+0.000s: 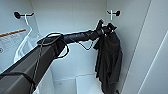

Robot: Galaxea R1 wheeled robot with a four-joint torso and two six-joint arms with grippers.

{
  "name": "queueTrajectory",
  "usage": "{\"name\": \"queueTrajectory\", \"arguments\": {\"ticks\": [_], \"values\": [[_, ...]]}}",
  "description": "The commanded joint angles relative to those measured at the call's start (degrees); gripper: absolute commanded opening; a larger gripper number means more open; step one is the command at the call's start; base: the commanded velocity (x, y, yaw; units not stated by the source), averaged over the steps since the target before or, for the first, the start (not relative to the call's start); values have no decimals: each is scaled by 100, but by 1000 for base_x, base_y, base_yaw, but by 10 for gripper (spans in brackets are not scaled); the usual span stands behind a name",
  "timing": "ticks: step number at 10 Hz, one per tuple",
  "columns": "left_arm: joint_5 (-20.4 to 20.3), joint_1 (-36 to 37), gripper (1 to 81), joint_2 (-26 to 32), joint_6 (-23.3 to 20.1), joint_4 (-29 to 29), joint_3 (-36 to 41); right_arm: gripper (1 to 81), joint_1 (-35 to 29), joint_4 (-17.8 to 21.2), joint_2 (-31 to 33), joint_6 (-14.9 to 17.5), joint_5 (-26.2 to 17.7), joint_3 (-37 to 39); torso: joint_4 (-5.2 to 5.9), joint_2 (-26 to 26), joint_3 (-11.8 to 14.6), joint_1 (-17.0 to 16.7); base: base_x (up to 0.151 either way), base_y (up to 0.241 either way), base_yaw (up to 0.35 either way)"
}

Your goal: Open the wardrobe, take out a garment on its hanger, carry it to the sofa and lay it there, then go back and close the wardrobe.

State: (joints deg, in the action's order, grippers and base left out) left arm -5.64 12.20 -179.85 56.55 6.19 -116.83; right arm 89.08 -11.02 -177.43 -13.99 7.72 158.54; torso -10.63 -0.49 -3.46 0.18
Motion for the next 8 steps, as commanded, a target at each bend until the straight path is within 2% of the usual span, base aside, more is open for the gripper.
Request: {"name": "queueTrajectory", "arguments": {"ticks": [1,5,8], "values": [[-209,1183,10,45,-136,-180,-6,811,-201,21,-58,28,-297,-17,0,0,0,0,0,0,0],[-157,1595,10,132,-127,-171,99,811,-236,30,-31,20,-288,-17,0,2,-2,2,0,0,0],[-68,1895,10,527,-127,-171,529,811,-201,3,30,20,-209,-52,0,2,-2,2,0,0,0]]}}
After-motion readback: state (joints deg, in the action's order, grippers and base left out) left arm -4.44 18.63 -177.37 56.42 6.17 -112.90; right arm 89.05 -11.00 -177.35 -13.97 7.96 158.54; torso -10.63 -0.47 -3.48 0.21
